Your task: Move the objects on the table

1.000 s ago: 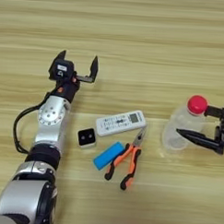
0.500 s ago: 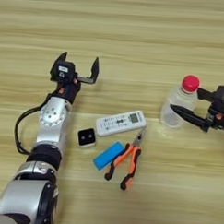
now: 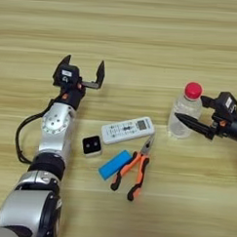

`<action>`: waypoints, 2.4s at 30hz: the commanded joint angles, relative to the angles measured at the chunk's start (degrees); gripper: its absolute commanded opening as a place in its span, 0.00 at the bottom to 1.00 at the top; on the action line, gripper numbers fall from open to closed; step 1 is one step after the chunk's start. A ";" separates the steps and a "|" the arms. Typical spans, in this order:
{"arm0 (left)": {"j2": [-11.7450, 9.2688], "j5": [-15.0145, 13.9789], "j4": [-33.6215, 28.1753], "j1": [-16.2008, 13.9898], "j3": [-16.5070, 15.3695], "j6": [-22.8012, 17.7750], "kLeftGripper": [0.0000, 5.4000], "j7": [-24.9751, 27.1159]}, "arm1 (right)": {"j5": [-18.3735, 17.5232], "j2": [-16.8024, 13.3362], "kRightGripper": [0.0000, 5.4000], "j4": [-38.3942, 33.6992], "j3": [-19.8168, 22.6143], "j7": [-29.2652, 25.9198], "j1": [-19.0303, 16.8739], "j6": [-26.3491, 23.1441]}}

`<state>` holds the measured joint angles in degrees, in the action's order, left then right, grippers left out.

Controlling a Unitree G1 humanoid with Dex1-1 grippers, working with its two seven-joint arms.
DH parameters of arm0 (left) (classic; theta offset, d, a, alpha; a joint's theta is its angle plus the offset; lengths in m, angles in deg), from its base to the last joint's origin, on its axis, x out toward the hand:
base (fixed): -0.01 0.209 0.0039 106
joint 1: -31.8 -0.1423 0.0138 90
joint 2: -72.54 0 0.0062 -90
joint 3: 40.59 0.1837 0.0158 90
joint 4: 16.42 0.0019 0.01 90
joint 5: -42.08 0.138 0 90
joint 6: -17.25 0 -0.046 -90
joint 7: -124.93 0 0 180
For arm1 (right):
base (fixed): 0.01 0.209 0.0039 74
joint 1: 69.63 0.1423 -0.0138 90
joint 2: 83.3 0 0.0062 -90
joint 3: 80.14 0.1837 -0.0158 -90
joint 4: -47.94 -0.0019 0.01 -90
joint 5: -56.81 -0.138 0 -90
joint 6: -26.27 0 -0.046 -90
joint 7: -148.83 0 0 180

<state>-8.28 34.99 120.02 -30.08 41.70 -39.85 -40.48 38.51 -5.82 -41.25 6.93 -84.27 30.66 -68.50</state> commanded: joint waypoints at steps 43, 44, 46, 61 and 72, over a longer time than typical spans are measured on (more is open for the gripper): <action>0.80 0.55 1.40 1.60 0.23 0.86 1.00 -0.62 | -11.86 4.62 1.00 -10.01 7.31 -0.94 2.89 6.38; 0.82 0.57 1.42 1.61 0.24 0.89 1.00 -0.64 | -12.40 4.62 1.00 -10.81 7.34 -1.18 2.67 6.41; 0.83 0.59 1.48 1.65 0.25 0.93 1.00 -0.68 | -13.60 4.46 1.00 -12.24 7.25 -2.13 2.06 6.33; 0.90 0.61 1.88 1.89 0.26 1.26 1.00 -0.93 | -17.05 2.47 1.00 -21.53 4.71 -8.67 -3.64 5.58; 0.70 0.39 1.70 1.84 0.13 1.33 1.00 -0.71 | -14.81 0.68 1.00 -23.15 0.63 -10.93 -7.63 5.95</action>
<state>-7.50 35.19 121.47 -29.29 41.79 -38.64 -41.24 22.48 -4.23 -64.73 8.39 -94.23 23.90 -62.99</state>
